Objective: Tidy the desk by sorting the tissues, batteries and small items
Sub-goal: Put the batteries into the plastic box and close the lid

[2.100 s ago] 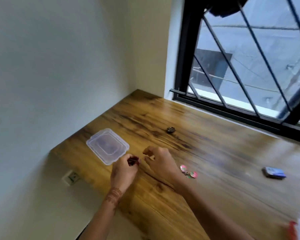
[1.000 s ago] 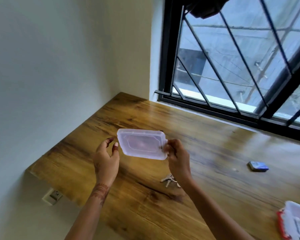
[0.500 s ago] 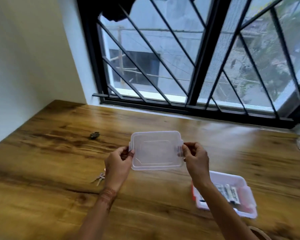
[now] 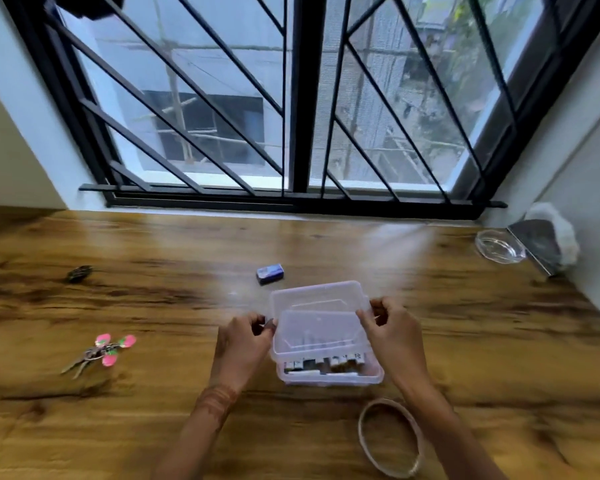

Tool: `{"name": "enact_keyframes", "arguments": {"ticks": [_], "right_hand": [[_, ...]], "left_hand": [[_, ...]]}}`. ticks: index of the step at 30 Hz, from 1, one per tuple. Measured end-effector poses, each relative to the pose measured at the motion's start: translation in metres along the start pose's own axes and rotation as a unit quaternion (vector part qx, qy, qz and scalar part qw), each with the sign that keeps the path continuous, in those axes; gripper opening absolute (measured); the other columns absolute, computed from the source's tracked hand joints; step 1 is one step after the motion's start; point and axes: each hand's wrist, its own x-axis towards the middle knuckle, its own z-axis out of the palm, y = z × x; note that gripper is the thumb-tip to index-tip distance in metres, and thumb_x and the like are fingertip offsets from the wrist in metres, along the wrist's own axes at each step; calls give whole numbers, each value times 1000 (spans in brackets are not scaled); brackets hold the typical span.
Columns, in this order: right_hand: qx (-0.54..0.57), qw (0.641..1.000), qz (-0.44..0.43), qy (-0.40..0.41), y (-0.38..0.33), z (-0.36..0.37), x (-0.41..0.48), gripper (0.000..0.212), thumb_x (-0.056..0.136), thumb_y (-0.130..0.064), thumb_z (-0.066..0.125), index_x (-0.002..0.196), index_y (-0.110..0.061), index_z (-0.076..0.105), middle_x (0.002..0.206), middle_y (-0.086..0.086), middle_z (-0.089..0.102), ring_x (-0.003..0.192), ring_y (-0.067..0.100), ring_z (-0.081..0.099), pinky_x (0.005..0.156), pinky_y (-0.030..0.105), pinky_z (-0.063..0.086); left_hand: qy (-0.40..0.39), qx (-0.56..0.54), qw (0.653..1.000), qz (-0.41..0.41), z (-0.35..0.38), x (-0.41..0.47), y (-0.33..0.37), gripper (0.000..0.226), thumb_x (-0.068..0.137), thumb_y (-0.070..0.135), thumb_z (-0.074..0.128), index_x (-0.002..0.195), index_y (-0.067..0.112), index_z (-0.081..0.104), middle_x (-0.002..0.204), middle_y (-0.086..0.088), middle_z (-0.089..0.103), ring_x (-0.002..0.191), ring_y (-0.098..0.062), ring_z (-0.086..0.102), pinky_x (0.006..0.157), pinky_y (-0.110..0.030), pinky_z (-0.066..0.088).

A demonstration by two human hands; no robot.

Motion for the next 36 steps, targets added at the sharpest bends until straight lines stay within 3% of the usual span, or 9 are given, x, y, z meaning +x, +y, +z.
{"name": "enact_keyframes", "arguments": {"ticks": [3,12,17,22,26,29,31,34,36], "right_hand": [[-22,1000,-10,9,12,-4,-9,13,85,-25,63,89,-12,64,77,0,62,67,11,54,53,15,35],[-28,999,31,-1,31,-1,-23,27,85,-29,63,102,-8,65,88,3,62,79,13,56,68,24,46],[-1,999,32,3,33,-1,-27,23,85,-28,64,100,-10,66,86,3,61,79,15,56,68,25,47],[54,998,40,2,39,1,-39,26,85,-27,64,107,-14,64,90,-2,64,80,7,57,61,9,39],[86,995,57,7,40,4,-42,29,86,-29,63,111,-15,62,92,-4,64,81,7,59,61,11,43],[112,990,84,11,45,8,-42,29,84,-33,64,109,-18,61,97,-2,64,87,10,59,63,15,46],[133,985,108,7,48,10,-42,31,82,-36,65,107,-17,61,100,-2,63,90,11,59,61,13,45],[168,973,159,-10,49,8,-40,46,79,-37,68,116,-12,56,102,-2,59,91,11,57,59,12,43],[184,965,182,-26,50,7,-37,53,78,-39,69,120,-11,53,108,2,60,94,13,58,64,17,49]], "left_hand": [[1,36,999,0,7,-6,6,28,88,28,59,106,8,68,101,-7,71,80,-9,57,69,-20,47],[12,69,997,-37,15,-9,9,35,86,32,61,111,9,66,106,-8,70,95,-19,64,80,-26,50],[10,54,997,-55,15,-13,9,37,85,30,62,115,7,64,111,-9,68,100,-18,62,76,-21,43],[9,35,997,-67,17,-18,1,39,82,31,66,114,10,64,109,-7,69,93,-15,61,81,-27,50],[17,15,996,-84,19,-19,-3,39,81,33,67,113,11,65,107,-7,69,93,-17,61,84,-31,52],[8,-13,995,-95,20,-20,-3,39,81,32,66,113,11,64,107,-6,69,89,-14,58,84,-29,49],[11,-25,994,-101,21,-22,-3,40,82,32,66,116,12,62,113,-6,67,97,-16,59,85,-29,48],[11,-34,993,-113,23,-25,-2,42,84,32,64,119,10,60,118,-8,64,107,-20,58,88,-28,45],[3,-49,991,-127,24,-25,-3,41,84,32,63,118,9,60,116,-9,65,102,-18,58,85,-27,44]]}}
